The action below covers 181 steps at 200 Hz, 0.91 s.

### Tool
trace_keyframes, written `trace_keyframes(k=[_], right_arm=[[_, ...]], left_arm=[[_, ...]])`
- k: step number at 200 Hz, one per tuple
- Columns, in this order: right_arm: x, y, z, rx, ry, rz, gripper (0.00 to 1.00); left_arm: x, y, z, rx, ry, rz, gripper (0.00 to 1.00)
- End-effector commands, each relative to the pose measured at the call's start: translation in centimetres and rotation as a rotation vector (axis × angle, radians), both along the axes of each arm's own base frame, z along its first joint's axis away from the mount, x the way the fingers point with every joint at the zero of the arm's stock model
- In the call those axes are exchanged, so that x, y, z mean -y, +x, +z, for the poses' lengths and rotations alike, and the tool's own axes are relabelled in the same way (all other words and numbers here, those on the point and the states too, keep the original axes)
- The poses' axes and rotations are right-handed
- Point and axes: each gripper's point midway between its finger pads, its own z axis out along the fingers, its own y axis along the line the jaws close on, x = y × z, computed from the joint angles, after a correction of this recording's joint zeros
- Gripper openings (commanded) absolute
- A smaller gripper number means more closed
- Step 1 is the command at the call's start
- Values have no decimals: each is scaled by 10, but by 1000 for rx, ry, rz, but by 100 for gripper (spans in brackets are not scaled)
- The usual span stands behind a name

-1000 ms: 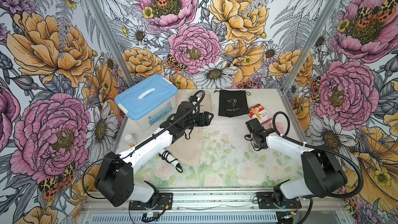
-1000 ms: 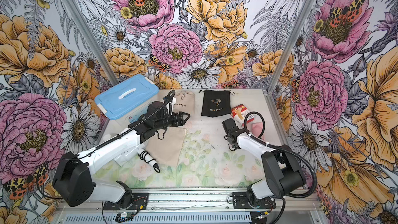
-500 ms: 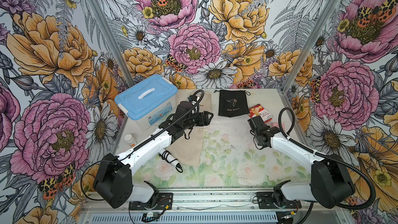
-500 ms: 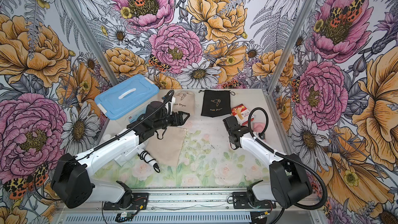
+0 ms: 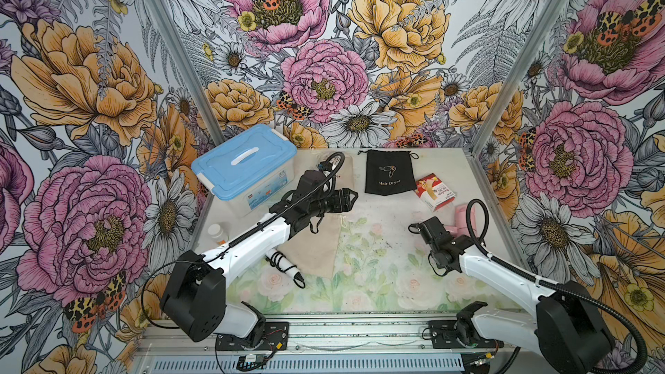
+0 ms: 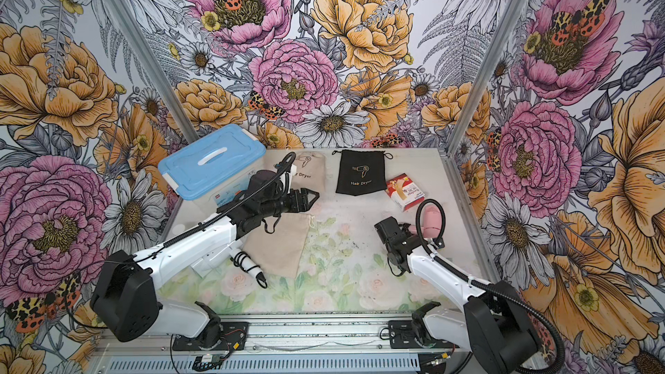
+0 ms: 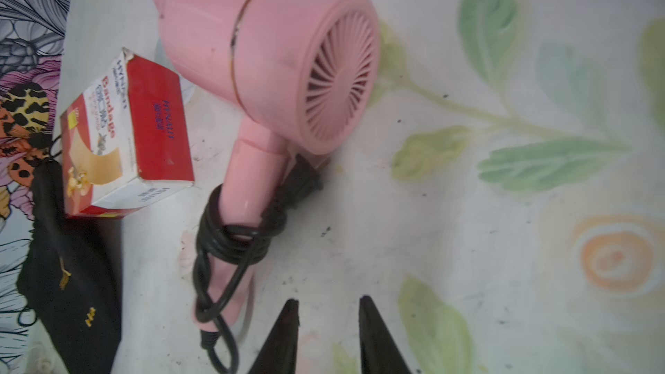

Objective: Pack away hair dryers
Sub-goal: Pick up the hair dryer from the center of the board.

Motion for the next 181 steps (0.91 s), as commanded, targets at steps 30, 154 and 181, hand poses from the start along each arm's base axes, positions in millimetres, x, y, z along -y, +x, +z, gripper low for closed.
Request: trace_keyframes(k=[30,154,181], right_arm=[[8,-20,-8,-27,-27,86,58],[-11,24,7,-19,178,-92,83],[-11,43,12,-11,184,-141,82]], left_arm=[[8,-7,2,11,10,-19,78],[17,-15,-16,-19,-15,-48,79],[16,-16,-14,-16,-27,-48,79]])
